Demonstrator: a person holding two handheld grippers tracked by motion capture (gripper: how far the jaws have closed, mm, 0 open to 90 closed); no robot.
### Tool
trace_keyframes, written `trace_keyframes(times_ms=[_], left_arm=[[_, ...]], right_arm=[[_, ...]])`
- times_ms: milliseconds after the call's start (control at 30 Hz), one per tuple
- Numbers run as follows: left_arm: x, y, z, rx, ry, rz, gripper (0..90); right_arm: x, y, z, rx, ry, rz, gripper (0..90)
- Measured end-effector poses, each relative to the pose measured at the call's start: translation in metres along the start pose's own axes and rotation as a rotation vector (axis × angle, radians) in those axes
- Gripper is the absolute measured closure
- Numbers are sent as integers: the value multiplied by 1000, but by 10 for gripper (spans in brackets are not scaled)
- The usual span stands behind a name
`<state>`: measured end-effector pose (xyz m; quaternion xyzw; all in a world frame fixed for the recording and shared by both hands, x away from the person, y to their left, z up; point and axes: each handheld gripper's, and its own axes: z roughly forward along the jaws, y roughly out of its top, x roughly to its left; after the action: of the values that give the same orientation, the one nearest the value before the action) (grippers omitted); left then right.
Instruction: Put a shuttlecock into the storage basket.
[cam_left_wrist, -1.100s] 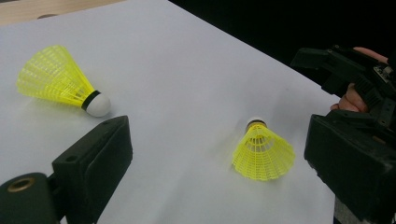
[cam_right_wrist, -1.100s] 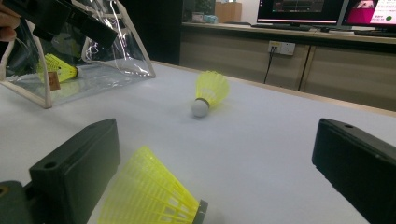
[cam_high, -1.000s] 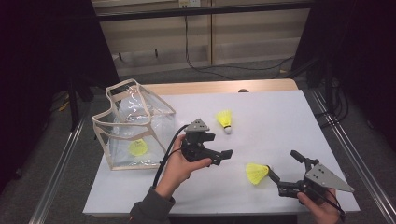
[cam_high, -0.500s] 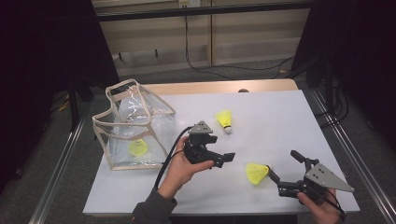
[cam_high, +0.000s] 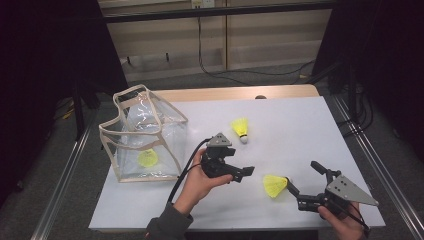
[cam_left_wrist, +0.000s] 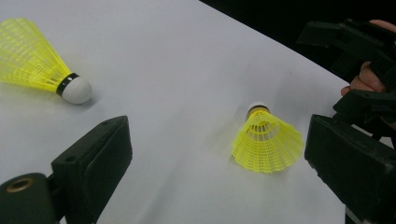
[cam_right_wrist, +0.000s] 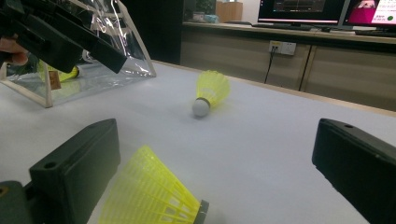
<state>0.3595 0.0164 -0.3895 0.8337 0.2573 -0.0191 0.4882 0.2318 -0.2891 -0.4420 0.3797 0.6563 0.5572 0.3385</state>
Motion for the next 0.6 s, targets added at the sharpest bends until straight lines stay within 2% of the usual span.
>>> trace_keyframes(times_ms=[367,500,600], left_arm=[[-2,-5,12,33,-17,18,75],[-2,-6,15,46,-19,14,75],[-3,-7,17,49,-6,26,75]], right_arm=[[0,0,0,2,-1,-4,9],[0,0,0,-1,1,-3,9],[0,0,1,-1,0,-1,9]])
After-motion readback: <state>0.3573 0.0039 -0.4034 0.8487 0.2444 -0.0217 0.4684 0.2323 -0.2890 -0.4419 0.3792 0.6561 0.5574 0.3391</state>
